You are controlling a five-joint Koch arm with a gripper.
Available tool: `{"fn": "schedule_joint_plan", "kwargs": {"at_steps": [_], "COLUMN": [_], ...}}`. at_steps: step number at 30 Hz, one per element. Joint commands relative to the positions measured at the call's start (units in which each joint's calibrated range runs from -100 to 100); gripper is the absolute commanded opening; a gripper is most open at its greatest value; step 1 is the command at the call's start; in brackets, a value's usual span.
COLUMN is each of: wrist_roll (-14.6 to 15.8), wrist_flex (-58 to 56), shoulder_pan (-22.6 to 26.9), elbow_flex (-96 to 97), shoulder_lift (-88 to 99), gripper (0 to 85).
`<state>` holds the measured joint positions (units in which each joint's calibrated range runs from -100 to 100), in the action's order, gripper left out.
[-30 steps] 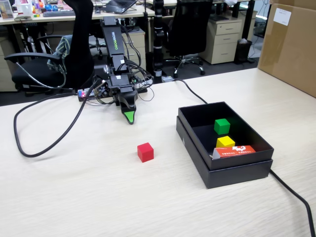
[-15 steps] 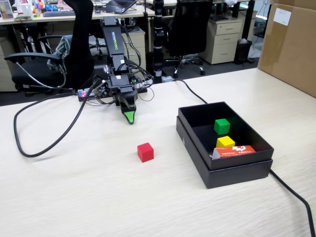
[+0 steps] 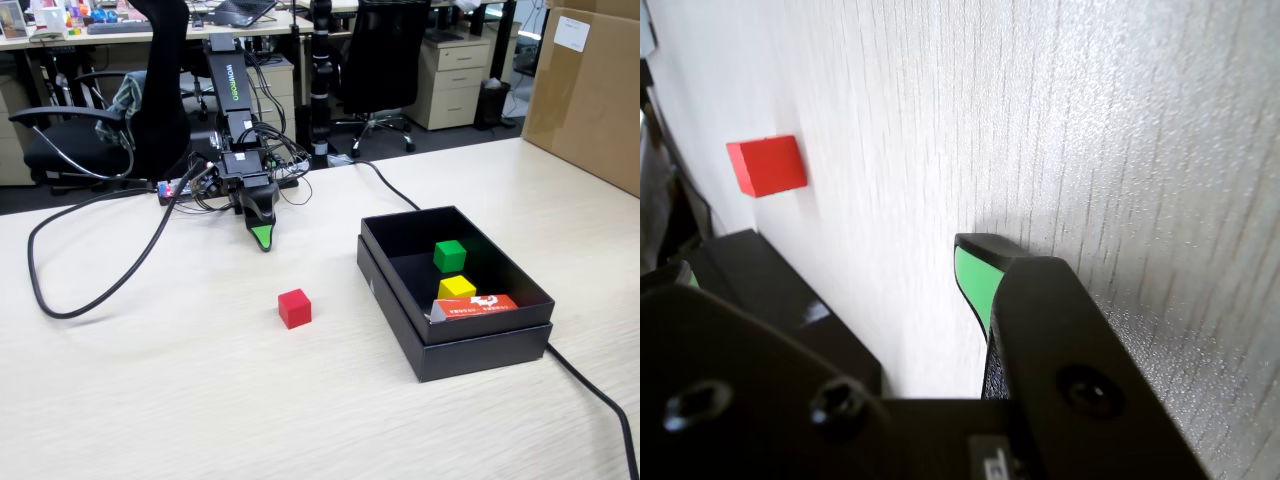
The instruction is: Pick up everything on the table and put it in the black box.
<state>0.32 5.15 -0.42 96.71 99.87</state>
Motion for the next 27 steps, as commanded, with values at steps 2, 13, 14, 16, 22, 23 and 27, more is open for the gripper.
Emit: {"fn": "schedule_joint_plan", "kwargs": {"at_steps": [2, 13, 14, 16, 22, 23, 27], "wrist_roll": [0.05, 0.05, 0.05, 0.0, 0.0, 0.0, 0.54], "wrist_flex": [-3.46, -3.46, -3.46, -3.46, -4.07, -6.23, -16.42], "shoulder_pan": [0.0, 0.1, 0.05, 0.05, -0.15, -0.24, -0.39], "elbow_flex": [0.66, 0.66, 0.66, 0.57, -0.7, -2.15, -12.13], "shoulder_lift": [0.13, 0.13, 0.13, 0.13, -0.21, -0.21, -1.36], "gripper": [49.9, 49.9, 49.9, 49.9, 49.7, 49.7, 49.9]}}
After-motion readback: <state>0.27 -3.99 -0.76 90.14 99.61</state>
